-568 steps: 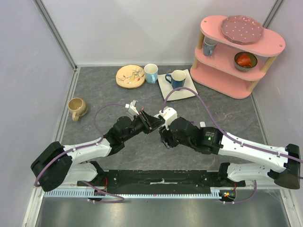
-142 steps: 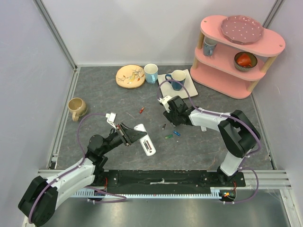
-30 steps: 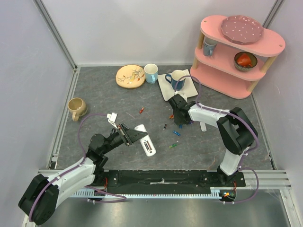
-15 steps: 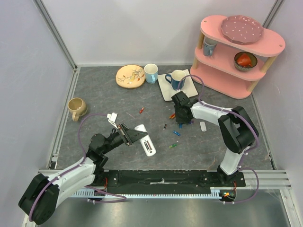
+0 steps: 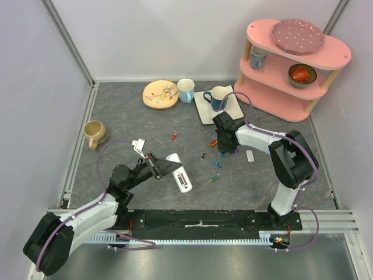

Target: Load the batteries into the remote control

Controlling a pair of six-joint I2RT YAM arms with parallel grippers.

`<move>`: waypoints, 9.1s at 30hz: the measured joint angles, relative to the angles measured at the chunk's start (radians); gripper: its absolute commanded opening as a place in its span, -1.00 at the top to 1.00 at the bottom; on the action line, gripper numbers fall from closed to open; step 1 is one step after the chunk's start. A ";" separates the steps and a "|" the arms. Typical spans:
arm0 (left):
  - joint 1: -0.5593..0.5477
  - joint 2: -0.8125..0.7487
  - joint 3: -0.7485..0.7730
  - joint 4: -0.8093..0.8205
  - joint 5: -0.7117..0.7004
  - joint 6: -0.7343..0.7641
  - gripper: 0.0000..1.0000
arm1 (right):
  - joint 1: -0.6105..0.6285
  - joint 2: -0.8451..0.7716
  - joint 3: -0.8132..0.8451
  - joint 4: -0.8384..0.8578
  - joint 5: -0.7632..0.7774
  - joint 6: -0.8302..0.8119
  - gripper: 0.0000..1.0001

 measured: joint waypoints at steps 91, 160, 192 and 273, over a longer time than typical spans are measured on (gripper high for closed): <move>-0.107 0.397 0.087 0.261 -0.158 -0.162 0.96 | 0.839 -0.637 -0.231 0.256 0.499 -0.026 1.00; -0.108 0.414 0.103 0.294 -0.178 -0.147 0.96 | 0.843 -0.541 -0.046 0.026 0.575 0.098 -0.13; -0.108 0.446 0.116 0.368 -0.156 -0.147 0.96 | 0.391 -0.774 -0.332 0.323 -0.205 0.446 -0.84; -0.106 0.407 0.136 0.313 -0.153 -0.146 0.96 | 0.343 -0.792 -0.481 0.492 -0.265 0.566 -0.62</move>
